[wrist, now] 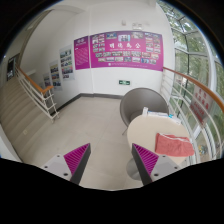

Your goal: Fold towel

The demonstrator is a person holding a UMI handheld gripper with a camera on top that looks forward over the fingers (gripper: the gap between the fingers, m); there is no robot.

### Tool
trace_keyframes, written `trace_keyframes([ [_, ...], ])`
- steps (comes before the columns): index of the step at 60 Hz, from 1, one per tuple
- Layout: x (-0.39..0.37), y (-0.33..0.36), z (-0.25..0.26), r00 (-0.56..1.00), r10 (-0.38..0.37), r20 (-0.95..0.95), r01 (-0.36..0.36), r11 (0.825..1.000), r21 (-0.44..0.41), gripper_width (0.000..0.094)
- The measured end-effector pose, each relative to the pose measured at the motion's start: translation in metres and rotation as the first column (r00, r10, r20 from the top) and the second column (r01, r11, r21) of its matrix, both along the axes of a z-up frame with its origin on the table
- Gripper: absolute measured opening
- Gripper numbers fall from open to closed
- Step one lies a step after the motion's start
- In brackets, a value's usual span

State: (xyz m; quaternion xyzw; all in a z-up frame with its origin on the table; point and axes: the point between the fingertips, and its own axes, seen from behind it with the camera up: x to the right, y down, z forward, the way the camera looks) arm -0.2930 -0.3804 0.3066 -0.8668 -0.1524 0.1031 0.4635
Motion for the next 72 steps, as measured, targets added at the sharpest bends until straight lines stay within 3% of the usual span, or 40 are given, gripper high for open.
trace_keyframes([
  [11,0.000,0.016,-0.045,0.999,-0.040,0.002,0.040,0.996,-0.084,0.0857],
  [20,0.065,0.076,-0.097,0.992,-0.124,0.031,0.126,0.989,-0.076,0.0856],
  [22,0.076,0.093,-0.128,0.988,-0.151,0.041,0.153,0.987,-0.057,0.0857],
  [37,0.178,0.217,-0.214,0.936,-0.335,0.112,0.337,0.941,-0.001,0.0857],
  [51,0.235,0.309,-0.289,0.899,-0.395,0.190,0.404,0.915,-0.006,0.0836],
  [58,0.246,0.326,-0.321,0.899,-0.386,0.207,0.403,0.914,-0.046,0.0688],
  [66,0.257,0.330,-0.322,0.900,-0.378,0.214,0.391,0.920,-0.020,0.0242],
  [70,0.256,0.329,-0.320,0.905,-0.361,0.226,0.375,0.927,-0.021,0.0088],
  [72,0.259,0.329,-0.319,0.902,-0.361,0.237,0.375,0.927,-0.016,0.0057],
])
